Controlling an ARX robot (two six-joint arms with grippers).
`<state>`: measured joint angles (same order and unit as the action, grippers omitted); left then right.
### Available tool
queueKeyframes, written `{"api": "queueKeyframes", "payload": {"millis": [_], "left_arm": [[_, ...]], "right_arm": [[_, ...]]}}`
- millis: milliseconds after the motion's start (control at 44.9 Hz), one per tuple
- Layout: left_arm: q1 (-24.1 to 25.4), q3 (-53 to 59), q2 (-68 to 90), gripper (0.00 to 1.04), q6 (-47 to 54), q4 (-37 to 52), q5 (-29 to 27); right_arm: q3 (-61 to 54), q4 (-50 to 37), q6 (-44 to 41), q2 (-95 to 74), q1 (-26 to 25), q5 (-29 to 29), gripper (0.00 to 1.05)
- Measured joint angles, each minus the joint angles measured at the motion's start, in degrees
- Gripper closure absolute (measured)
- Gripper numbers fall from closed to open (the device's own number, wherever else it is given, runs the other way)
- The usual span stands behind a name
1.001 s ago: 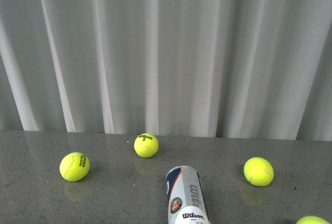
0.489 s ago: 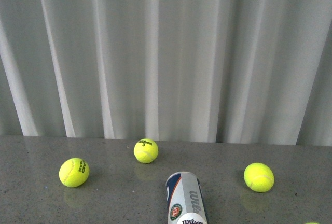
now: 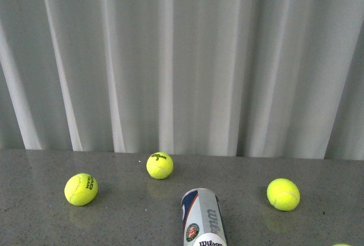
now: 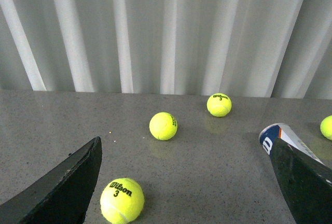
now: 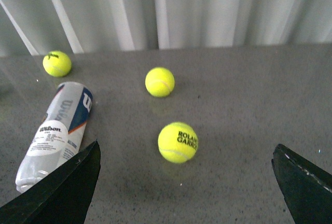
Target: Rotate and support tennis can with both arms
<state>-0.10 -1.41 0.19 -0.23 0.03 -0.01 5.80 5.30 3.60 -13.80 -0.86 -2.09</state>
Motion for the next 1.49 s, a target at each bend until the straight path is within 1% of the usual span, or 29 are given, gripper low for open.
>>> {"api": "queueKeyframes", "payload": {"millis": [67,111,178,267,356,467,779,934,1068,1201,1491], "left_arm": [[0.00,0.00,0.00,0.07,0.00,0.00,0.00],[0.00,0.00,0.00,0.07,0.00,0.00,0.00],[0.00,0.00,0.00,0.07,0.00,0.00,0.00],[0.00,0.00,0.00,0.07,0.00,0.00,-0.02],[0.00,0.00,0.00,0.07,0.00,0.00,0.00],[0.00,0.00,0.00,0.07,0.00,0.00,0.00],[0.00,0.00,0.00,0.07,0.00,0.00,0.00],[0.00,0.00,0.00,0.07,0.00,0.00,0.00],[0.00,0.00,0.00,0.07,0.00,0.00,0.00],[0.00,0.00,0.00,0.07,0.00,0.00,0.00],[0.00,0.00,0.00,0.07,0.00,0.00,0.00]], "right_arm": [[4.81,-2.14,1.38,-12.72,1.22,-0.50,0.07],[9.42,-1.66,3.04,-22.73,3.45,-3.23,0.07],[15.32,-2.45,6.01,-35.56,6.71,-4.79,0.07],[21.40,-2.36,9.14,-48.22,9.66,-7.41,0.07],[27.08,-3.39,12.11,-59.74,12.22,-7.48,0.07],[34.18,-3.87,15.50,-71.97,14.88,-9.14,0.07],[44.02,-4.79,17.51,-86.79,18.64,-10.75,0.07],[49.07,-4.57,16.98,-93.81,19.89,-10.80,0.07],[52.70,-4.94,16.24,-98.03,20.87,-12.72,0.07],[55.63,-5.11,15.34,-101.33,21.92,-13.46,0.07],[62.64,-4.04,15.30,-109.48,23.54,-11.47,0.07]]}}
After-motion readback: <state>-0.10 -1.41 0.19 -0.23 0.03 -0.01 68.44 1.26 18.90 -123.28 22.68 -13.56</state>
